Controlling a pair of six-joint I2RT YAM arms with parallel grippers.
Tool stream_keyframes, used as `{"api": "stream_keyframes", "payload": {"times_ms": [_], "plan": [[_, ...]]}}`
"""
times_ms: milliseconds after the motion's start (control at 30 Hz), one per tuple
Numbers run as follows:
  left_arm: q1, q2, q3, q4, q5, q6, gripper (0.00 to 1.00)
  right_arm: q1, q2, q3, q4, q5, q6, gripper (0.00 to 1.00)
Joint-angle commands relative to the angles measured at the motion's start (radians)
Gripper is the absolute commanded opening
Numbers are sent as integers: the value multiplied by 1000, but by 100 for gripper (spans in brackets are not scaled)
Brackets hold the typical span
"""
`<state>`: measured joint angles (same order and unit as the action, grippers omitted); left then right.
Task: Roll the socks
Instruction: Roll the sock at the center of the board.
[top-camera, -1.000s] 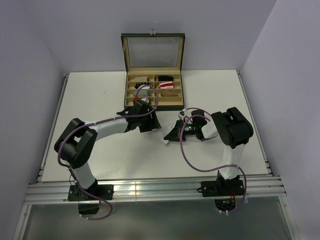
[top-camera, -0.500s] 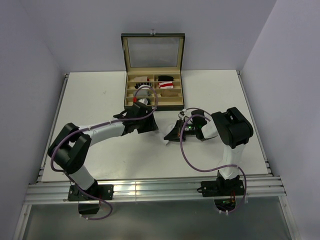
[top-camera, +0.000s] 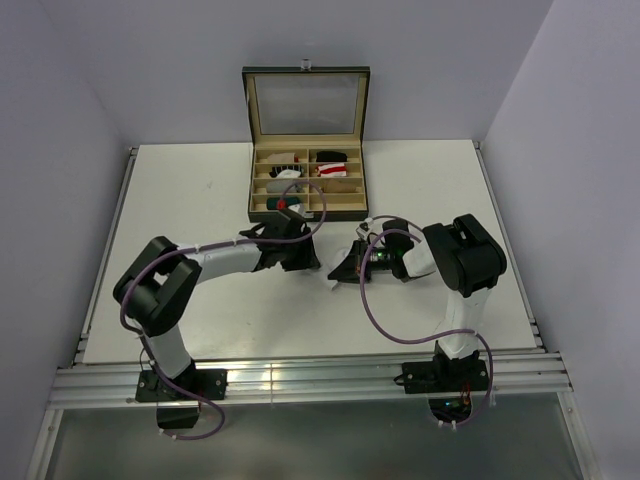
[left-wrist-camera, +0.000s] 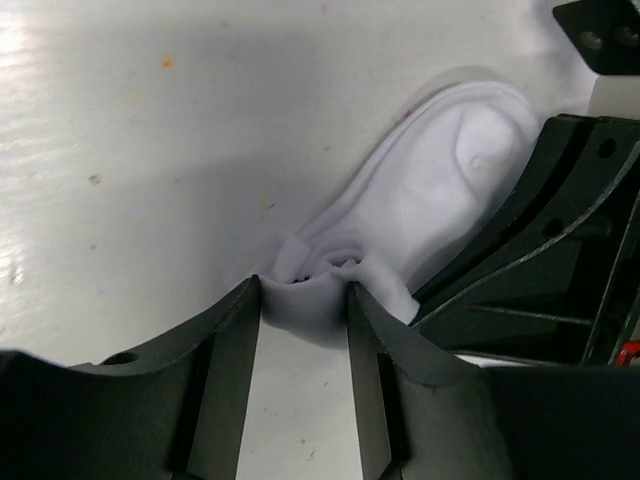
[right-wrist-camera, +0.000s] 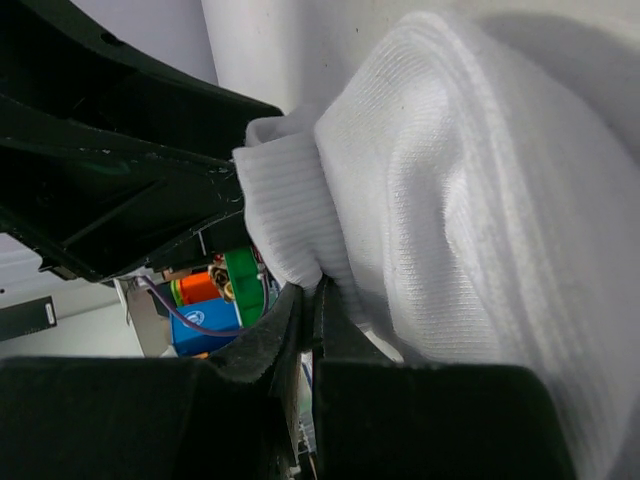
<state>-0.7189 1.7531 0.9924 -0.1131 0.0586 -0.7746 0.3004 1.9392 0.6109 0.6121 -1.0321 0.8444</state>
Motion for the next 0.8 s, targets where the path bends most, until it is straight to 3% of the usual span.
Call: {"api": "stream_keyframes", "payload": {"times_ms": [0, 200, 400, 533, 633, 733, 767], "plan": [[-30, 49, 57, -13, 6, 28, 45, -1, 32, -34, -196, 191, -83, 0], [-53, 106, 94, -45, -6, 23, 45, 9, 10, -16, -247, 219, -116, 3], [-82, 151, 130, -112, -54, 35, 45, 28, -91, -11, -326, 311, -186, 29], [-82, 160, 140, -123, -54, 41, 45, 49, -268, -17, -417, 464, -257, 45], [-83, 163, 153, -134, -54, 49, 45, 85, -400, -33, -452, 590, -286, 48], [-85, 161, 160, -142, -55, 57, 45, 160, -535, -34, -508, 798, -333, 49], [-85, 161, 161, -143, -54, 58, 45, 189, -568, -34, -518, 934, -364, 49]]}}
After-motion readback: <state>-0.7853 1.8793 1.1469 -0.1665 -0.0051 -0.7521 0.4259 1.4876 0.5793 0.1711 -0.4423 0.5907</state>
